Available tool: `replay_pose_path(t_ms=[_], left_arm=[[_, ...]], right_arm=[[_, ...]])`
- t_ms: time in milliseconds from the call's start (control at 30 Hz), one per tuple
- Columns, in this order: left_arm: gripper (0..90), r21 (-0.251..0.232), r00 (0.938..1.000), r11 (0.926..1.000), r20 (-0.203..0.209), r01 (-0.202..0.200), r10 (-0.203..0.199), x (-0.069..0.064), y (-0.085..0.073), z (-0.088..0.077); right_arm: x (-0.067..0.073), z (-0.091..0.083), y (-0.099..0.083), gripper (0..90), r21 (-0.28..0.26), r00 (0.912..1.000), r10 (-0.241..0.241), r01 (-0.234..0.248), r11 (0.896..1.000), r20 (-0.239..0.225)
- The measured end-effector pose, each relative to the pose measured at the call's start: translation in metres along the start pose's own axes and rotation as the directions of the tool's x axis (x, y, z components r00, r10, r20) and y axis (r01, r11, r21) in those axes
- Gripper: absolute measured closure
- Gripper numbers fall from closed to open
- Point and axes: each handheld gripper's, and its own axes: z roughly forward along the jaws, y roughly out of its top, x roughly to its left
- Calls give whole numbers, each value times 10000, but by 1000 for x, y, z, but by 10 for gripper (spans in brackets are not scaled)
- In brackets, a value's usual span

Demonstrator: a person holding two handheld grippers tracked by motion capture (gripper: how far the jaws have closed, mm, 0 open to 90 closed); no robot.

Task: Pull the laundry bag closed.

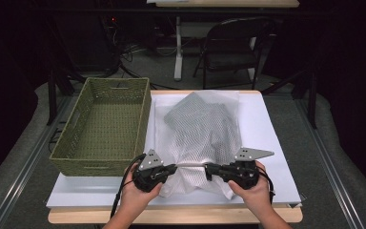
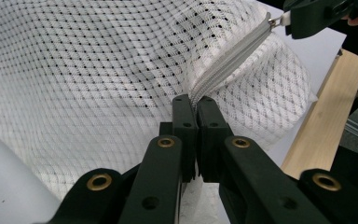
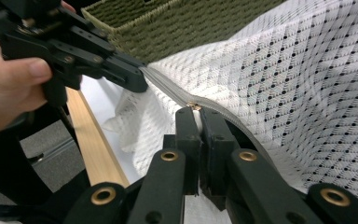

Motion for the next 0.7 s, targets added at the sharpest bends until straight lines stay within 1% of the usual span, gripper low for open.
replay_pose_path(t_ms=[67, 133, 167, 233, 267, 300, 333, 433, 467, 500, 533, 567, 633, 667, 700], left_arm=[[882, -80, 10000, 10000, 46, -3, 3, 0, 1, 0], [881, -136, 10000, 9999, 27, -22, 22, 1, 2, -1], [881, -137, 10000, 9999, -17, 30, -30, 1, 2, -2], [881, -158, 10000, 9999, -52, 46, -47, 2, 2, -3], [880, -151, 9998, 9998, -101, 141, -142, 3, 1, -4], [880, -151, 9998, 9998, -101, 141, -142, 3, 1, -4], [880, -113, 9995, 9996, -174, 258, -260, 5, 0, -5], [868, -5, 9994, 9998, -278, 200, -200, 6, -1, -7], [826, -43, 9993, 9998, -304, 210, -211, 6, -1, -6], [752, -74, 9991, 9995, -260, 323, -325, 7, 0, -6], [700, -135, 9991, 9991, -115, 403, -404, 7, 0, -7], [672, -293, 9990, 9986, -1, 445, -445, 7, 2, -7], [606, -442, 9995, 9986, 142, 273, -267, 3, 6, -8], [573, -472, 9997, 9988, 219, 96, -86, 1, 8, -8], [562, -519, 9995, 9986, 305, -77, 93, -2, 10, -6]], right_arm=[[4, -5, 3, 868, -189, 10000, -1, 0, 9998, -61], [9, -9, 9, 868, -370, 9998, -150, 145, 9992, -117], [12, -10, 12, 868, -443, 9997, -226, 220, 9988, -122], [17, -10, 16, 867, -523, 9990, -398, 388, 9979, -189], [19, -9, 17, 867, -490, 9990, -423, 414, 9979, -175], [19, -7, 18, 867, -483, 9986, -513, 505, 9976, -146], [19, -5, 17, 867, -424, 9990, -409, 401, 9983, -185], [15, 1, 12, 867, -224, 9996, -250, 246, 9994, -146], [14, 1, 11, 867, -195, 9996, -234, 231, 9995, -133], [13, 1, 10, 867, -191, 9997, -218, 216, 9996, -82], [12, 1, 10, 867, -229, 9997, -216, 214, 9995, -75], [12, 0, 11, 867, -243, 9998, -158, 156, 9996, -83], [11, -1, 11, 867, -312, 9999, -149, 147, 9994, -82], [12, -1, 11, 867, -326, 9998, -139, 136, 9994, -104], [12, -1, 12, 867, -316, 9998, -166, 163, 9994, -91]])
